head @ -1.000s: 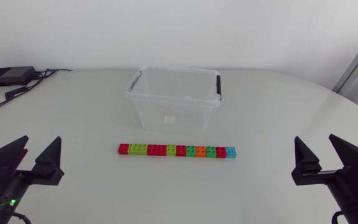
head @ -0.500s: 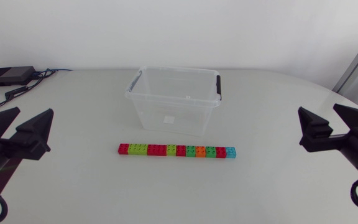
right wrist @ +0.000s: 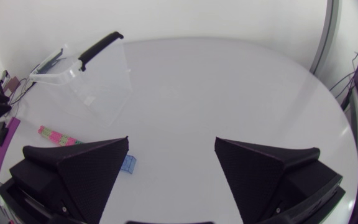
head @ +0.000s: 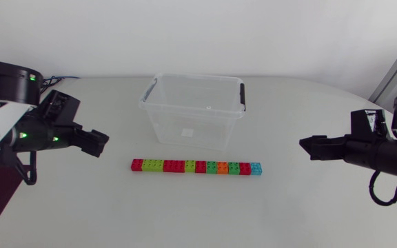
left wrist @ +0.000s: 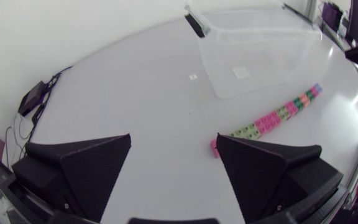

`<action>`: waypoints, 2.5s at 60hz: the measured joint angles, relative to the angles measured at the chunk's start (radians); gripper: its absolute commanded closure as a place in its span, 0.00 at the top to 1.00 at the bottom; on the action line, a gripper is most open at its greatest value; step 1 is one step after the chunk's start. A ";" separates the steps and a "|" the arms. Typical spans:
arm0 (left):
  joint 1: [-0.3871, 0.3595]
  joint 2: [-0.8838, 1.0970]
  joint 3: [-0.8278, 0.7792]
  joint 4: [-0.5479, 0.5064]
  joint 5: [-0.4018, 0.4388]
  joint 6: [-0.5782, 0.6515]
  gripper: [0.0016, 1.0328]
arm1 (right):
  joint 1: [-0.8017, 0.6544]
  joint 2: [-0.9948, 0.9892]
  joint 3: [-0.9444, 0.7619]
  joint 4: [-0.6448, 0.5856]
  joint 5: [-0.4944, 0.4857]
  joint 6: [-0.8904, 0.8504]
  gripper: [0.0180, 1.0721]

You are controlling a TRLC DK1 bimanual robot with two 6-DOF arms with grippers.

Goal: Pick up the duplo bricks and place them in the container

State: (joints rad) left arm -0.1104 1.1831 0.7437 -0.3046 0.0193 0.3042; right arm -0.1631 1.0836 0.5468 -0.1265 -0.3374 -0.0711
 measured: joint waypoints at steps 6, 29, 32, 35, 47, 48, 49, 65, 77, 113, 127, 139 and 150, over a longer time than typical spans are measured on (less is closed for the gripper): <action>0.004 0.091 0.014 -0.005 0.053 0.148 0.93 | -0.023 0.114 0.070 -0.073 -0.027 -0.021 0.95; 0.003 0.361 0.068 -0.038 0.270 0.750 0.93 | 0.032 0.214 0.135 -0.362 -0.110 -0.626 0.95; 0.005 0.401 0.097 -0.046 0.308 0.795 0.91 | 0.040 0.228 0.151 -0.407 -0.138 -0.706 0.95; 0.017 0.460 0.148 -0.065 0.364 0.861 0.90 | 0.058 0.243 0.159 -0.441 -0.165 -0.796 0.95; 0.040 0.597 0.288 -0.217 0.403 1.031 0.84 | 0.091 0.264 0.160 -0.451 -0.168 -0.923 0.95; 0.040 0.601 0.291 -0.226 0.404 1.041 0.84 | 0.092 0.266 0.160 -0.451 -0.168 -0.927 0.95; 0.040 0.606 0.294 -0.238 0.407 1.058 0.84 | 0.095 0.271 0.161 -0.451 -0.168 -0.934 0.95; -0.005 0.702 0.337 -0.258 0.415 1.111 0.64 | 0.158 0.419 0.215 -0.390 -0.171 -0.981 0.95; -0.024 0.768 0.387 -0.303 0.391 1.110 0.41 | 0.200 0.511 0.294 -0.375 -0.168 -1.007 0.91; -0.023 0.489 0.531 -0.645 0.437 1.095 0.34 | 0.306 0.757 0.410 -0.266 -0.076 -1.033 0.30; -0.057 0.430 0.679 -0.529 0.554 0.927 0.35 | 0.308 0.753 0.416 -0.287 -0.052 -1.038 0.24; -0.103 0.550 0.720 -0.154 0.560 0.637 0.39 | 0.272 0.542 0.408 -0.475 -0.031 -1.045 0.24; -0.129 0.698 0.795 -0.011 0.475 0.505 0.96 | 0.291 0.387 0.546 -0.583 -0.032 -1.003 0.24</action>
State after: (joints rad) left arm -0.2390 1.8809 1.5391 -0.3161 0.4942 0.8097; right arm 0.1280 1.4708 1.0924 -0.7090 -0.3695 -1.0737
